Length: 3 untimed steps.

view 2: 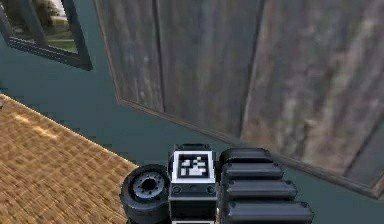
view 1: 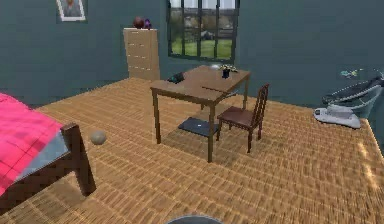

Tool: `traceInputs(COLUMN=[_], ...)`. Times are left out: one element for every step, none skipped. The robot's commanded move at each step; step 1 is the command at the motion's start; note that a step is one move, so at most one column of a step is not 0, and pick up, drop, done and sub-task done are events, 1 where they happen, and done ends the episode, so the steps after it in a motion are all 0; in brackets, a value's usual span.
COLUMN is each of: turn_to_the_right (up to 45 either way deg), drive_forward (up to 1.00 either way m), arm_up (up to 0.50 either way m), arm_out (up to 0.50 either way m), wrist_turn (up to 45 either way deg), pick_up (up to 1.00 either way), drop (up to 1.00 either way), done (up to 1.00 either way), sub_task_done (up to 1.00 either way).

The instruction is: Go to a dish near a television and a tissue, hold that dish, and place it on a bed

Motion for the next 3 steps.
traceInputs(turn_to_the_right=[-45.0, 45.0, 45.0], drive_forward=[0.00, 0.00, 0.00], arm_up=[0.00, 0.00, 0.00], arm_out=[0.00, 0.00, 0.00], wrist_turn=[0.0, 0.0, 0.0], pick_up=[0.00, 0.00, 0.00], drop=[0.00, 0.00, 0.00], done=[0.00, 0.00, 0.00], sub_task_done=[0.00, 0.00, 0.00])
